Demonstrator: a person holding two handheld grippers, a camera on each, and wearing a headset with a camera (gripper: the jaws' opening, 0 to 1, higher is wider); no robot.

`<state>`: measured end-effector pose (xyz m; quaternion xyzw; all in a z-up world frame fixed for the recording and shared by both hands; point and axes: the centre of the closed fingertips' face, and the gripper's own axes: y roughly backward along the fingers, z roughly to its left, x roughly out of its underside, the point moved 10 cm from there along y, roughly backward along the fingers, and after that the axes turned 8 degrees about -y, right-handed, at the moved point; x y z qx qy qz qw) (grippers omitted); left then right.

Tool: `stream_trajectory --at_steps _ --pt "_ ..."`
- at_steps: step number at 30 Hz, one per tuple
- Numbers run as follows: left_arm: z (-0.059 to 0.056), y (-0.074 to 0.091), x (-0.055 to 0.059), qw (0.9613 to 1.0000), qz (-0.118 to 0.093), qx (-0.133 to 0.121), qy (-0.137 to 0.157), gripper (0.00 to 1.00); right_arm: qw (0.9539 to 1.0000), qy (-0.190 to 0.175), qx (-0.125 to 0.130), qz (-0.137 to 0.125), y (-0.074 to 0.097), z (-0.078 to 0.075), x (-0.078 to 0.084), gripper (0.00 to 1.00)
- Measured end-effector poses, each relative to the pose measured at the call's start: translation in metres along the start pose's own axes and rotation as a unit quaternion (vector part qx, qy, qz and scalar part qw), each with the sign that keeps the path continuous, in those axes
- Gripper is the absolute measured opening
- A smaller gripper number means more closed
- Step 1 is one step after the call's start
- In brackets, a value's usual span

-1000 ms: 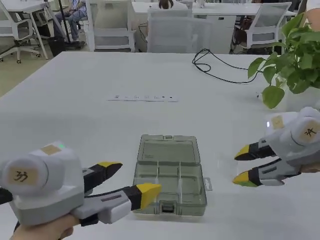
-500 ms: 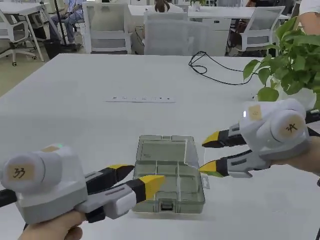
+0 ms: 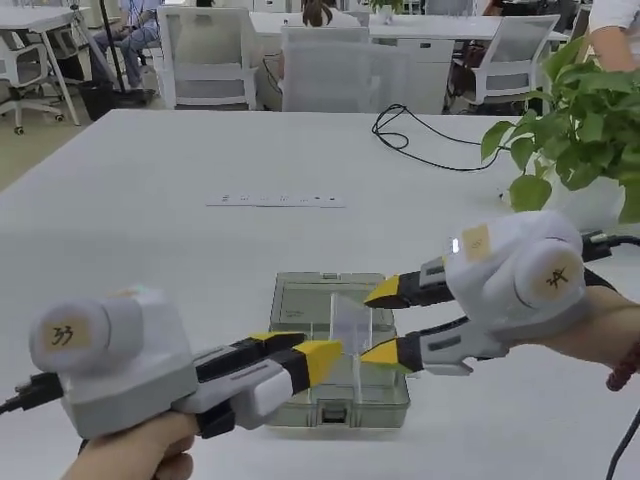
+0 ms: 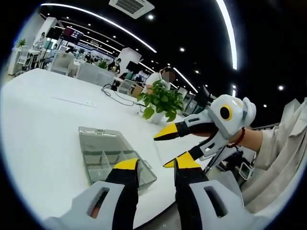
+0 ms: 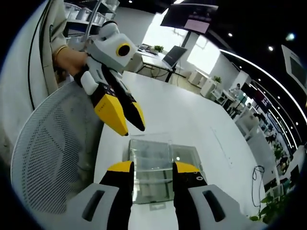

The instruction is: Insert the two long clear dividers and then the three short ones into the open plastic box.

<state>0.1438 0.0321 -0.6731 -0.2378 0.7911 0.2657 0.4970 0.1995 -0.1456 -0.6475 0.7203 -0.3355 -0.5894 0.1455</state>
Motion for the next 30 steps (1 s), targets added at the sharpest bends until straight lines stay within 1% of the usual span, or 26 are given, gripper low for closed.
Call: stream_trajectory --at_steps 3,9,14,17,18,19,22,24,29,30 --pt "0.001 -0.001 0.001 1.0000 -0.001 0.002 0.008 0.22 1.0000 0.000 -0.003 -0.004 -0.001 0.002 -0.003 0.32" --pt "0.002 -0.004 0.000 0.9998 -0.005 0.010 0.015 0.12 1.0000 0.004 -0.003 -0.008 -0.003 0.004 -0.007 0.32" --pt "0.002 -0.005 0.000 0.9998 0.001 0.011 0.014 0.08 0.9999 0.002 0.000 -0.012 -0.004 0.004 -0.008 0.32" --pt "0.003 -0.006 0.001 0.9998 0.001 0.010 0.019 0.05 0.9999 -0.002 0.000 -0.012 -0.005 0.005 -0.009 0.32" --pt "0.004 -0.006 0.002 0.9997 0.001 0.010 0.023 0.04 0.9999 -0.001 0.002 -0.013 -0.006 0.006 -0.010 0.32" --pt "0.004 -0.006 0.002 0.9996 0.003 0.012 0.026 0.00 0.9999 -0.002 0.002 -0.014 -0.006 0.006 -0.010 0.32" --pt "0.004 -0.005 0.002 0.9995 0.000 0.009 0.030 0.00 0.9999 -0.001 0.006 -0.014 -0.007 0.007 -0.011 0.32" --pt "0.005 -0.004 0.002 0.9991 -0.001 0.007 0.041 0.00 0.9999 -0.003 0.008 -0.014 -0.007 0.007 -0.011 0.32" --pt "0.005 -0.004 0.003 0.9988 0.006 -0.004 0.049 0.00 0.9998 0.003 0.018 -0.008 -0.010 0.010 -0.012 0.32" --pt "0.004 -0.003 0.003 0.9979 0.012 -0.010 0.064 0.00 0.9998 0.003 0.018 -0.007 -0.010 0.010 -0.012 0.32"
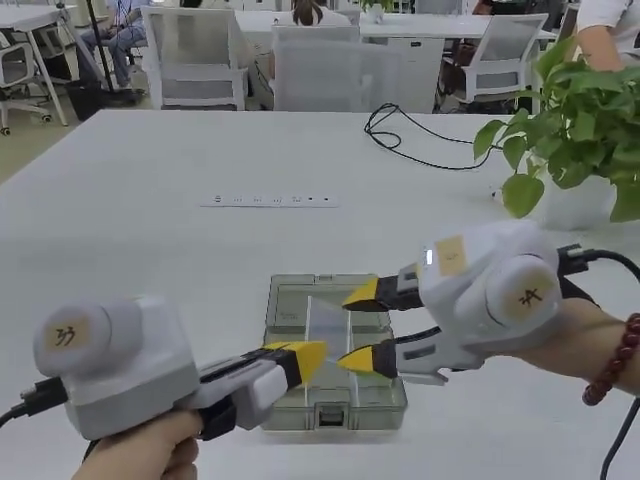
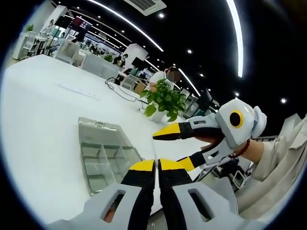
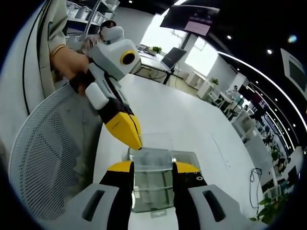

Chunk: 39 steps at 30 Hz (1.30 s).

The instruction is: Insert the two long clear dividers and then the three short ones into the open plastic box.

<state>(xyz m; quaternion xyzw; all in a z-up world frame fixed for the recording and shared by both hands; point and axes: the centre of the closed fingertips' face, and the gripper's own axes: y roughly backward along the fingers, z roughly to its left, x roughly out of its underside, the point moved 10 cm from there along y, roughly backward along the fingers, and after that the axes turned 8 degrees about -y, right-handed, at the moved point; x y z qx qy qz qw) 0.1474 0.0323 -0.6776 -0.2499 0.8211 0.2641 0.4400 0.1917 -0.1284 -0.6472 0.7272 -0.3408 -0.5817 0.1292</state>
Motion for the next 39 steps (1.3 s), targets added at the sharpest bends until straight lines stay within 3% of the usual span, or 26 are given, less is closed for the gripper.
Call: stream_trajectory --at_steps 4,10,16,22,24,27,32,35,39 --pt "-0.002 0.002 -0.004 0.9997 -0.001 -0.010 0.024 0.00 0.9996 -0.025 0.006 -0.011 0.001 0.000 0.000 0.33" --pt "-0.005 0.004 -0.012 0.9995 -0.007 -0.019 0.023 0.00 0.9990 -0.023 0.026 -0.029 0.003 -0.001 -0.005 0.33" --pt "-0.012 0.004 -0.020 0.9995 -0.015 -0.026 -0.005 0.00 0.9976 -0.026 0.046 -0.043 0.006 -0.002 -0.008 0.34" --pt "-0.007 0.007 -0.024 0.9982 -0.015 -0.035 -0.047 0.00 0.9965 -0.031 0.059 -0.051 0.010 -0.005 -0.005 0.34" --pt "-0.004 0.009 -0.025 0.9952 0.000 -0.043 -0.088 0.00 0.9958 -0.049 0.055 -0.055 0.012 -0.006 -0.003 0.34" --pt "-0.003 0.010 -0.024 0.9910 0.014 -0.041 -0.127 0.00 0.9944 -0.071 0.048 -0.062 0.013 -0.008 0.000 0.34" --pt "0.001 0.011 -0.023 0.9858 0.032 -0.036 -0.160 0.00 0.9908 -0.107 0.032 -0.076 0.017 -0.010 0.005 0.34" --pt "0.001 0.012 -0.022 0.9790 0.045 -0.024 -0.197 0.00 0.9884 -0.125 0.018 -0.084 0.018 -0.010 0.007 0.34" --pt "-0.001 0.012 -0.021 0.9734 0.055 -0.005 -0.222 0.00 0.9860 -0.140 -0.006 -0.091 0.018 -0.009 0.010 0.33"
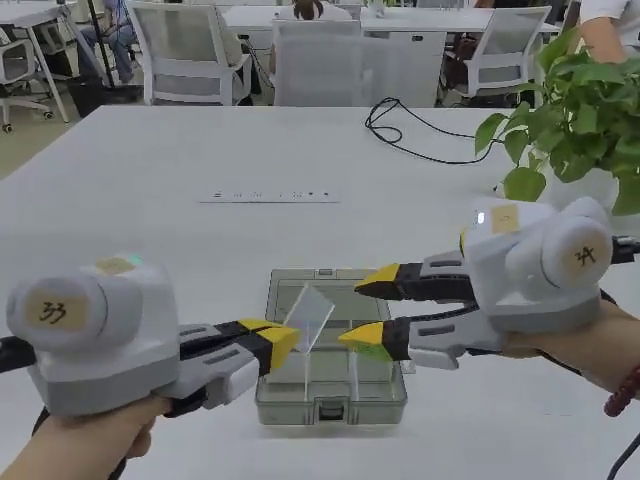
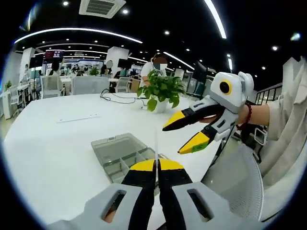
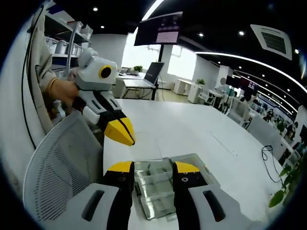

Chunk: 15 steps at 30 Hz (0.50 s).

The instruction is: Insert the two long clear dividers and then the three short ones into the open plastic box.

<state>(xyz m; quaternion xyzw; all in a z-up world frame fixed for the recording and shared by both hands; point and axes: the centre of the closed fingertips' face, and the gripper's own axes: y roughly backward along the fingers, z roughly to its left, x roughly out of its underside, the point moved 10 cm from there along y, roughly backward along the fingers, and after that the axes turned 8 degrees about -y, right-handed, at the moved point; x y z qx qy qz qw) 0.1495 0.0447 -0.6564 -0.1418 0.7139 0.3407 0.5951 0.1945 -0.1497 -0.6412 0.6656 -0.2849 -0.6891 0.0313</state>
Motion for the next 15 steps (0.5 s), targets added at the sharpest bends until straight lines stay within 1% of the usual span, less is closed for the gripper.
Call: stream_trajectory --at_steps 2,4,6,7,12,15 --pt "-0.0011 0.0001 0.0005 0.9998 0.003 0.015 -0.009 0.00 0.9999 -0.006 -0.011 0.002 -0.0002 0.0006 0.0014 0.32" --pt "-0.0026 0.0003 0.0006 0.9989 0.010 0.026 -0.039 0.00 0.9996 -0.012 -0.027 0.000 -0.0004 0.0020 0.0022 0.32" --pt "-0.0052 0.0002 0.0005 0.9983 0.011 0.035 -0.046 0.00 0.9988 -0.022 -0.043 -0.001 -0.0005 0.0032 0.0026 0.32" --pt "-0.0050 0.0002 0.0005 0.9977 0.011 0.042 -0.052 0.00 0.9984 -0.022 -0.052 -0.002 -0.0002 0.0038 0.0028 0.31" --pt "-0.0073 -0.0003 0.0004 0.9948 0.016 0.059 -0.081 0.00 0.9963 -0.014 -0.084 0.005 -0.0002 0.0073 0.0041 0.29" --pt "-0.0093 -0.0006 0.0007 0.9924 0.020 0.072 -0.098 0.00 0.9954 -0.014 -0.095 0.009 -0.0001 0.0083 0.0055 0.28"
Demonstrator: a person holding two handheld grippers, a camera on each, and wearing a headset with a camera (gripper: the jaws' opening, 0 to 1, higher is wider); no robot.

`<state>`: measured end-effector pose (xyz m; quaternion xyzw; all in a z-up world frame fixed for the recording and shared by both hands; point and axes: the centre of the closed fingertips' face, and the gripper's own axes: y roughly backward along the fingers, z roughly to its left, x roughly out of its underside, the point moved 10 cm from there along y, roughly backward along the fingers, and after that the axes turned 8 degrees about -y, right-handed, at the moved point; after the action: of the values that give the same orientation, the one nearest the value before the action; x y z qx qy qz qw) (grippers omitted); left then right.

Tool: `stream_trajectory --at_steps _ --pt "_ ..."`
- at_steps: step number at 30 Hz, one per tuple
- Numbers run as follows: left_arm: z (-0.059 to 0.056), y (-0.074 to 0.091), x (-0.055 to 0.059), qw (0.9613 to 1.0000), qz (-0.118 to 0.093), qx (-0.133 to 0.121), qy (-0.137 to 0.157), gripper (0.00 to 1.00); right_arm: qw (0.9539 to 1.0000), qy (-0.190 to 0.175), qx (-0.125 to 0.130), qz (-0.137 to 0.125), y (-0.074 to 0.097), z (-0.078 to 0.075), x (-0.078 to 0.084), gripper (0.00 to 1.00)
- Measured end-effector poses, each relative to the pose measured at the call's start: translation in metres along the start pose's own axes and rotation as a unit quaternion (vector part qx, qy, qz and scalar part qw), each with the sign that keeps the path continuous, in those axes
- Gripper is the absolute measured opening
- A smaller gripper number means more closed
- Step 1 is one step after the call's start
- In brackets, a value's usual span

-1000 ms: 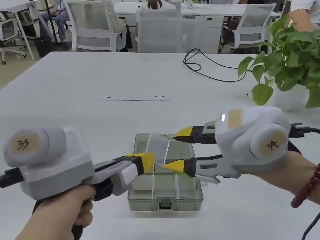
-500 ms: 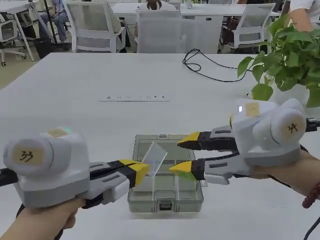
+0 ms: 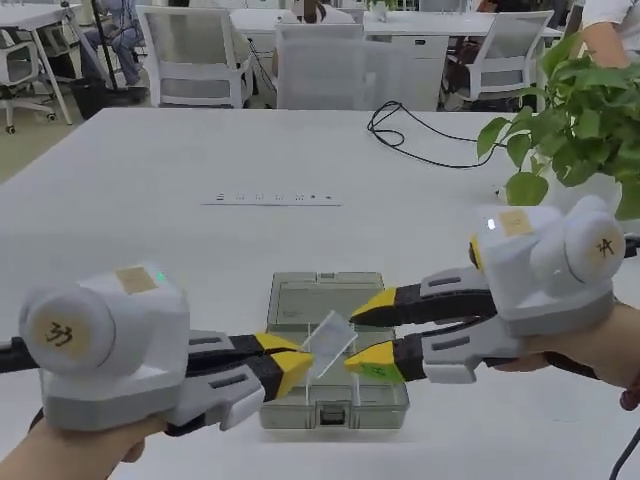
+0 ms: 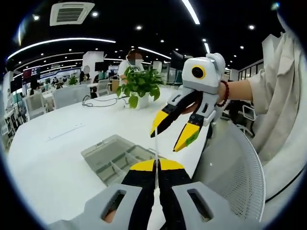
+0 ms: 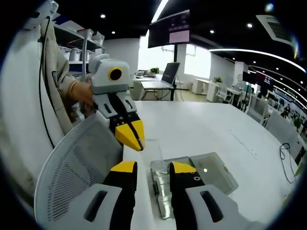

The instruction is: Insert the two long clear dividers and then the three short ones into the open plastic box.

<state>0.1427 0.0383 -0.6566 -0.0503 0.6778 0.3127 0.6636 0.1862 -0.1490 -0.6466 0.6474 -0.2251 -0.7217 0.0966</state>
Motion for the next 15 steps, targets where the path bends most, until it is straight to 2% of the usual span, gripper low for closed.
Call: stream_trajectory --at_steps 10,15 --pt "-0.009 -0.003 0.001 0.9986 0.000 0.040 -0.034 0.00 0.9990 -0.005 -0.044 0.006 0.003 0.003 0.006 0.22" --pt "-0.016 -0.005 0.002 0.9962 0.001 0.071 -0.050 0.00 0.9977 -0.013 -0.067 0.008 0.004 0.005 0.009 0.19"
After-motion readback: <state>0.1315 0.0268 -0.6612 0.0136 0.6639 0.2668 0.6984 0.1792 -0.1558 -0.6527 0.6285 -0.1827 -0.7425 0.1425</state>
